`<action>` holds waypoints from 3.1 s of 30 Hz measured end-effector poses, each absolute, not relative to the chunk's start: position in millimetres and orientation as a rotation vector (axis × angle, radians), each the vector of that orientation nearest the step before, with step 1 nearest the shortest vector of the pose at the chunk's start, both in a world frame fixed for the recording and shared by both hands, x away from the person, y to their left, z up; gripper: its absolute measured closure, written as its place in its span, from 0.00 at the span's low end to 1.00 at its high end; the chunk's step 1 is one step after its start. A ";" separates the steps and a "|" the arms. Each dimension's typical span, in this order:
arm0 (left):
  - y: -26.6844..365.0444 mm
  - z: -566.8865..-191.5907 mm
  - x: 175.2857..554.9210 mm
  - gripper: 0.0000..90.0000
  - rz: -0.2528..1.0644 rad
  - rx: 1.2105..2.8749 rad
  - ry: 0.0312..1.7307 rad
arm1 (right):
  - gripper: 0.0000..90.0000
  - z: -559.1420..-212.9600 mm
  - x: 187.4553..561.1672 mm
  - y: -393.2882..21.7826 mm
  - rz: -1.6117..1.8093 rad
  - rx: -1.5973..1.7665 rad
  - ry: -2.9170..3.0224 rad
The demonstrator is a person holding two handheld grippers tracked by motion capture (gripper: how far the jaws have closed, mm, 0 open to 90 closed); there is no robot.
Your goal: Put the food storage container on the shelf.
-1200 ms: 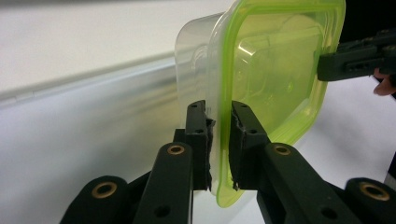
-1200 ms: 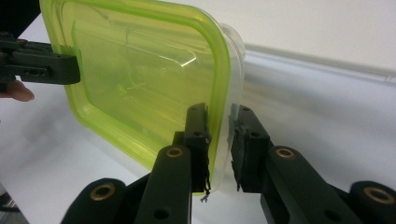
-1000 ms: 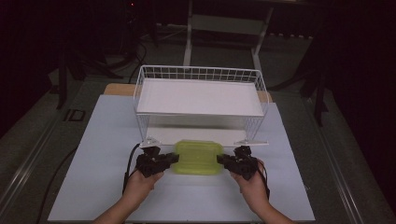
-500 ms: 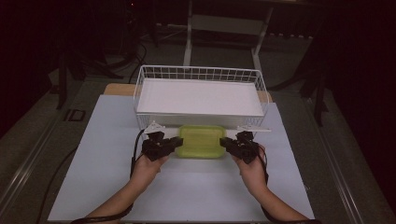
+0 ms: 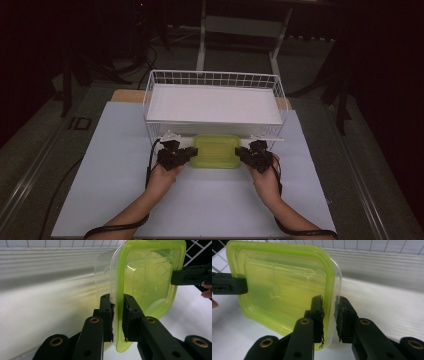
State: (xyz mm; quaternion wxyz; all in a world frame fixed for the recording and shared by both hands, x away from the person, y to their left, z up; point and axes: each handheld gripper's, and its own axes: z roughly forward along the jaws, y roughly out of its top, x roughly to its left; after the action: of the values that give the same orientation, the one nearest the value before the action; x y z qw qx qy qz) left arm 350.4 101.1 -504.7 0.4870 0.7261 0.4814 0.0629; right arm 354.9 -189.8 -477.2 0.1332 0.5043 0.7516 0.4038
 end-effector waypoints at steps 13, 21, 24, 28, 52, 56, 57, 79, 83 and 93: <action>104.2 -507.5 356.3 0.88 0.140 1.739 1.162 | 0.85 -480.7 360.8 -187.7 1.165 1.414 2.165; 103.3 -506.6 360.0 0.85 0.160 1.733 1.173 | 0.81 -480.5 364.0 -185.3 1.145 1.373 2.146; 101.4 -507.0 360.4 0.82 0.186 1.740 1.175 | 0.75 -481.5 364.4 -182.6 1.124 1.344 2.142; 97.3 -512.5 360.6 0.73 0.213 1.739 1.175 | 0.66 -487.7 367.2 -179.5 1.101 1.336 2.124; 101.7 -497.0 352.8 0.50 0.319 1.712 1.112 | 0.55 -480.8 348.6 -174.8 1.135 1.238 2.066; 106.9 -492.5 341.9 0.45 0.333 1.720 1.073 | 0.58 -477.0 337.4 -174.8 1.168 1.241 2.085; 109.7 -491.2 338.4 0.45 0.330 1.708 1.058 | 0.59 -476.6 335.0 -174.5 1.177 1.240 2.089; 139.9 -494.6 282.6 0.01 0.189 1.704 0.923 | 1.00 -486.3 315.1 -149.8 1.164 1.193 2.278; 137.3 -501.7 277.0 0.01 0.198 1.715 0.910 | 1.00 -490.2 316.9 -146.6 1.161 1.199 2.283; 132.7 -504.8 270.8 0.01 0.345 1.732 0.879 | 1.00 -504.1 332.8 -135.7 1.138 1.222 2.283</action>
State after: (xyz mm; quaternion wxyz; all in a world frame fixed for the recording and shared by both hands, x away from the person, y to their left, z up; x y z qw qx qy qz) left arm 270.8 132.7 -504.8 0.5516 0.7323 0.3717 0.1457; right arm 332.8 -135.7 -504.1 0.1562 0.4267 0.7972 0.3974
